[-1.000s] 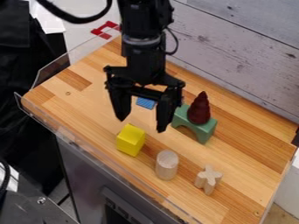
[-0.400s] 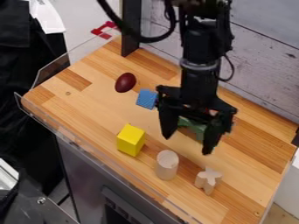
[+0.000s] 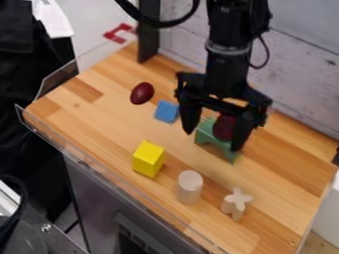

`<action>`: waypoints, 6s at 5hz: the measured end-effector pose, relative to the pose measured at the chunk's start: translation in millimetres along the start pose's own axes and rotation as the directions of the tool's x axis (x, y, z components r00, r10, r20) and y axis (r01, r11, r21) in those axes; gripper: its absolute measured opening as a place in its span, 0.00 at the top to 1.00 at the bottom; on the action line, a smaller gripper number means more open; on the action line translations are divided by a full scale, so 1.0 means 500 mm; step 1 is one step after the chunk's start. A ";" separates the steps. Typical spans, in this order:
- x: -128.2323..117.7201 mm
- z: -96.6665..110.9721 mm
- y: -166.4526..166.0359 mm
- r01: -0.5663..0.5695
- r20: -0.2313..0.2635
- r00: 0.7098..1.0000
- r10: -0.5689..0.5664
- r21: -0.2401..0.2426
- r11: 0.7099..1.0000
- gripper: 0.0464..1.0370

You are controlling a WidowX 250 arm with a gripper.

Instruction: Move the cone to the left

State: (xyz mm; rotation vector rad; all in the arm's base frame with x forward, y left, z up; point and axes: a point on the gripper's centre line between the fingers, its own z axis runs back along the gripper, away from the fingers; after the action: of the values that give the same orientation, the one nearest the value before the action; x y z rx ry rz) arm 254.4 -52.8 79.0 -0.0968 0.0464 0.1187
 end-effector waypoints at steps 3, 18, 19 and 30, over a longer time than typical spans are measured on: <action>0.062 0.028 -0.011 -0.006 0.060 0.998 0.006 0.000 1.000 0.04; -0.002 0.063 -0.058 -0.021 0.110 0.994 0.011 0.086 0.996 0.74; -0.019 0.044 -0.078 0.006 0.071 0.997 -0.013 0.097 0.995 0.74; 0.002 -0.136 -0.179 0.139 -0.184 0.975 -0.125 0.061 0.988 0.19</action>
State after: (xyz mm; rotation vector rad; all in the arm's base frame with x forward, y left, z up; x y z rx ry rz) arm 263.6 -147.7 19.6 -0.0361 0.2240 -0.0252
